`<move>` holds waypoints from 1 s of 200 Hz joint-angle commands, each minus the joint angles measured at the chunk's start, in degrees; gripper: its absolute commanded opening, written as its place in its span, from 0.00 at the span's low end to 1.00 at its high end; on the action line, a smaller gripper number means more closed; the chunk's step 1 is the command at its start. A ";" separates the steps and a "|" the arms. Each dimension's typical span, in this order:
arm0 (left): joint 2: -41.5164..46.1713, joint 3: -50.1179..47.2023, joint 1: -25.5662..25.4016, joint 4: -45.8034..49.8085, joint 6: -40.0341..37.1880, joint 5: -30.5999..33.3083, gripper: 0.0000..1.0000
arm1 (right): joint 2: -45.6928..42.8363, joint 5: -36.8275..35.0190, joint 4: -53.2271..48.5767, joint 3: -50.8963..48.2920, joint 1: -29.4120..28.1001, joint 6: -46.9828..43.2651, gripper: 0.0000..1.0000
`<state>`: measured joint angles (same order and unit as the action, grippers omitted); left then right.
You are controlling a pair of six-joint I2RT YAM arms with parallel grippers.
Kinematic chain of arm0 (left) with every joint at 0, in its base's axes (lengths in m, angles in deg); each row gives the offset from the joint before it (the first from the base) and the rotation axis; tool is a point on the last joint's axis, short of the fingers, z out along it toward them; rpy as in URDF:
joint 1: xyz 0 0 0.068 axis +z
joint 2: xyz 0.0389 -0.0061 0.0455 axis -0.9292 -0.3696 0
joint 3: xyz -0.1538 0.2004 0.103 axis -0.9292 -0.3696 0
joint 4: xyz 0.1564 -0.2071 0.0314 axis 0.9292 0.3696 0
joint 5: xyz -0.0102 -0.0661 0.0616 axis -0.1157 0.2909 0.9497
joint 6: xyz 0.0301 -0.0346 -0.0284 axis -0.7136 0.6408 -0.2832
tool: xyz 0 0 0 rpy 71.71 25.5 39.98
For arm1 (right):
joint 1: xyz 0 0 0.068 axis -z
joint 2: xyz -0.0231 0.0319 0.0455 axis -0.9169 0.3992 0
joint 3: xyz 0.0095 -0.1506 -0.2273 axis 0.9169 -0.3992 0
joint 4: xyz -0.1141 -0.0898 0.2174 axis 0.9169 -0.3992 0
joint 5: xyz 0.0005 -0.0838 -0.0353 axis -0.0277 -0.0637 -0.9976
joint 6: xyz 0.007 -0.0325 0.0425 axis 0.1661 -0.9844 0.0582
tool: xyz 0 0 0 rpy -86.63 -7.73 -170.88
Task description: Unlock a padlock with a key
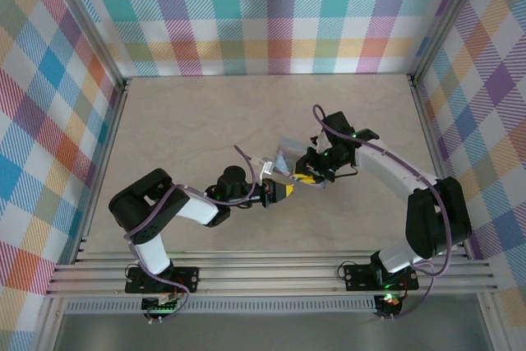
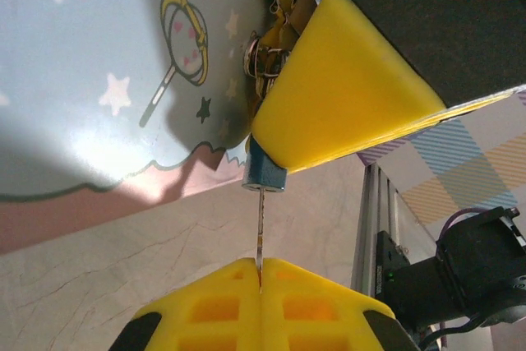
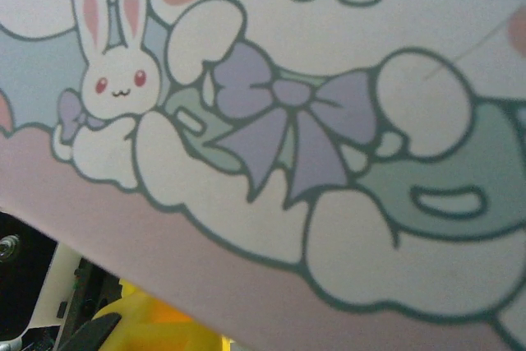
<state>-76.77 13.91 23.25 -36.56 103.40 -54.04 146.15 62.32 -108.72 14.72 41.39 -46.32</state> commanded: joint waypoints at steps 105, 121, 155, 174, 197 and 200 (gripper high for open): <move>1.66 2.13 2.84 -2.36 0.94 -6.57 0.00 | 0.58 4.17 -2.90 2.16 -0.41 -2.25 0.00; 1.30 1.91 2.81 -2.99 1.02 -6.96 0.00 | 0.67 4.33 -2.83 2.34 -0.39 -2.23 0.00; 1.05 1.13 2.86 -3.72 1.14 -6.54 0.00 | 1.15 4.58 -2.49 2.78 -0.32 -1.90 0.00; 0.85 1.05 2.86 -3.79 1.12 -6.50 0.00 | 1.32 4.71 -2.28 2.93 -0.32 -1.80 0.00; 0.12 0.60 2.77 -4.86 1.37 -6.03 0.00 | 1.33 4.73 -2.18 3.09 -0.23 -1.73 0.00; 0.09 0.51 2.77 -5.08 1.35 -5.99 0.00 | 1.33 4.80 -2.22 3.12 -0.23 -1.75 0.00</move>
<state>-76.00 14.29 25.72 -34.83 104.58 -59.68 146.81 63.69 -110.97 15.79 41.39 -47.81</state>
